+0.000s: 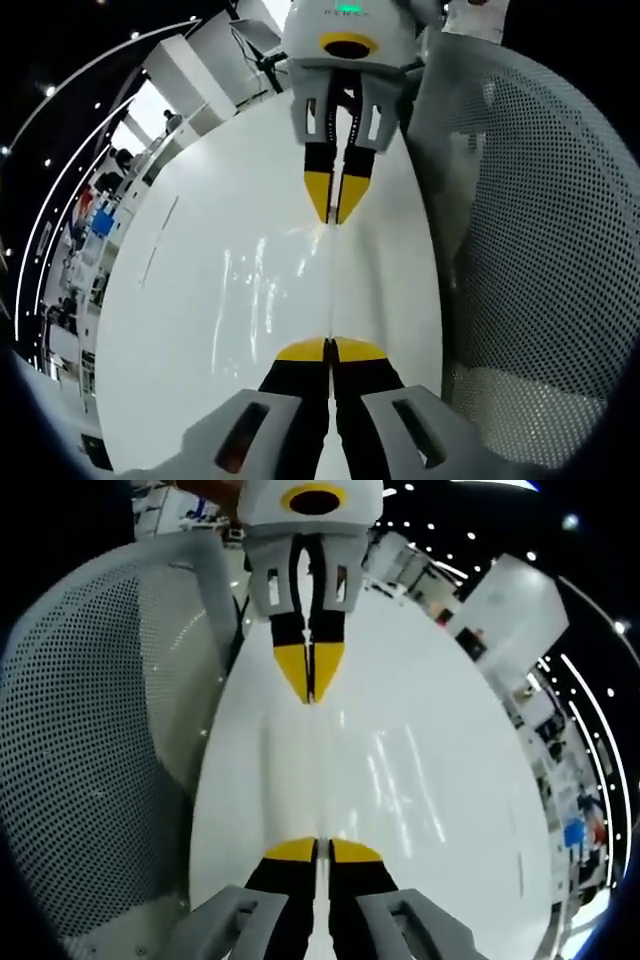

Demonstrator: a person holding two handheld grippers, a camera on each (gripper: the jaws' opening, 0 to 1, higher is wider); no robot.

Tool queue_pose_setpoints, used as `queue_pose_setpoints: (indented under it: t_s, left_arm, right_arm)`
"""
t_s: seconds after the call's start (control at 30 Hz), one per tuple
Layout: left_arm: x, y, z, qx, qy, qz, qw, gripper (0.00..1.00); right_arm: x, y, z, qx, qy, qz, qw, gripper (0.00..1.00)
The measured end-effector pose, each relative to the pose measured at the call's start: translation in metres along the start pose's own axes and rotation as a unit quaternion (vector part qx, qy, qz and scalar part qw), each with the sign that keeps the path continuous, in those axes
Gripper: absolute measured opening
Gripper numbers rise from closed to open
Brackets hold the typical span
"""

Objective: Open the resealable bag by pulling the two sides of the seal apart until the entire bag opening is separated and visibly accessible.

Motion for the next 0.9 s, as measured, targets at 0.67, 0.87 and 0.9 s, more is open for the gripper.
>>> queue_pose_setpoints:
  t_s: [0.67, 0.87, 0.9]
  left_arm:
    - [0.006, 0.009, 0.006, -0.007, 0.018, -0.01, 0.9998, 0.0]
    - [0.011, 0.009, 0.005, -0.006, 0.035, -0.005, 0.9994, 0.0]
    - [0.011, 0.009, 0.005, -0.009, 0.039, -0.004, 0.9992, 0.0]
  right_arm:
    - [-0.003, -0.009, -0.017, -0.025, 0.033, -0.016, 0.999, 0.0]
    - [-0.004, -0.021, 0.001, 0.003, 0.075, -0.019, 0.997, 0.05]
    - [-0.005, -0.021, 0.003, 0.003, 0.071, -0.018, 0.9973, 0.05]
Point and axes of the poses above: the point that each gripper's makers call its tool centre point, and the gripper's own axes: y roughly forward along the fingers, x roughly to its right, z roughly out of its top, the point moved 5 cm from there along -y, roughly backward along the fingers, and after that the axes turned 6 degrees about -z, right-handed, at the moved point
